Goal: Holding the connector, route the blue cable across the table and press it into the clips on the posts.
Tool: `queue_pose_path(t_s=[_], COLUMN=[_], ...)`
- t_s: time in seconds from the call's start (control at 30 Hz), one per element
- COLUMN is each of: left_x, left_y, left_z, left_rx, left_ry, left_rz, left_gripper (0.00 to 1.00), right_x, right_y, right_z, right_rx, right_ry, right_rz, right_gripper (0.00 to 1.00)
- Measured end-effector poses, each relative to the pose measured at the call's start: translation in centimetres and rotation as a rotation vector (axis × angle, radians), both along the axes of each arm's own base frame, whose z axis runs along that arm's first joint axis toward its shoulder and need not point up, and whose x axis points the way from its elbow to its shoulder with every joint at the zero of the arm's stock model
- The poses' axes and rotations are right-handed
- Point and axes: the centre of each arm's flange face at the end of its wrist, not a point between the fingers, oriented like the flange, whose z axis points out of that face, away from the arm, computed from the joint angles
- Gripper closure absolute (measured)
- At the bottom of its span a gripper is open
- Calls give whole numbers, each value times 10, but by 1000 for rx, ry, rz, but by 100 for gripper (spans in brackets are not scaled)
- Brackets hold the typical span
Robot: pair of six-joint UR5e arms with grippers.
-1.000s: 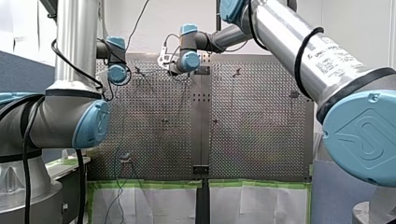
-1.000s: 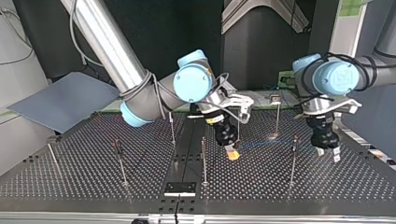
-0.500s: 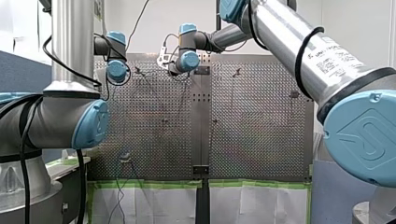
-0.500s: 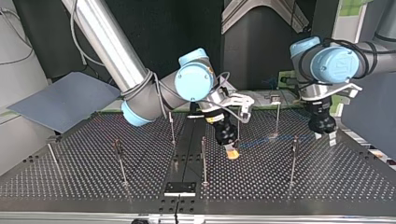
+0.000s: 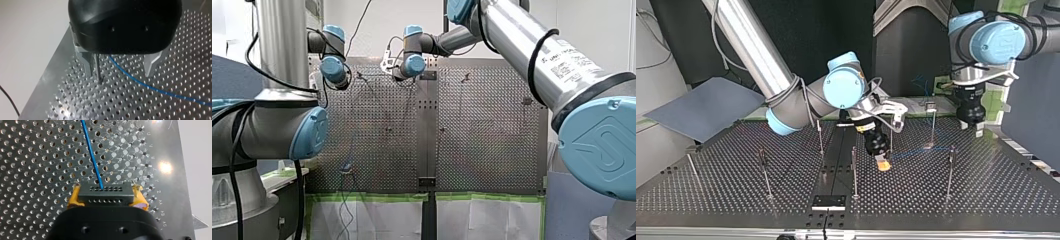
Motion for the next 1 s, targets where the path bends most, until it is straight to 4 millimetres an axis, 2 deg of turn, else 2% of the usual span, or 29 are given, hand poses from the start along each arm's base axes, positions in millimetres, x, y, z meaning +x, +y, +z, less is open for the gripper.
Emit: queue_pose_path(t_s=[0.17, 0.37, 0.67, 1.0], left_x=[-16, -21, -10, 4], left_y=[-10, -23, -37, -50], left_z=[14, 20, 18, 33], left_rx=[27, 76, 104, 116], left_ry=[2, -1, -31, -81], left_rz=[-47, -114, -204, -247], left_gripper=[0, 0, 0, 0], right_x=[0, -1, -3, -3], right_y=[0, -2, -5, -5], right_z=[0, 0, 0, 0], right_rx=[1, 2, 2, 3], right_ry=[0, 0, 0, 1], right_rz=[-1, -3, -8, -8], right_gripper=[100, 100, 100, 100])
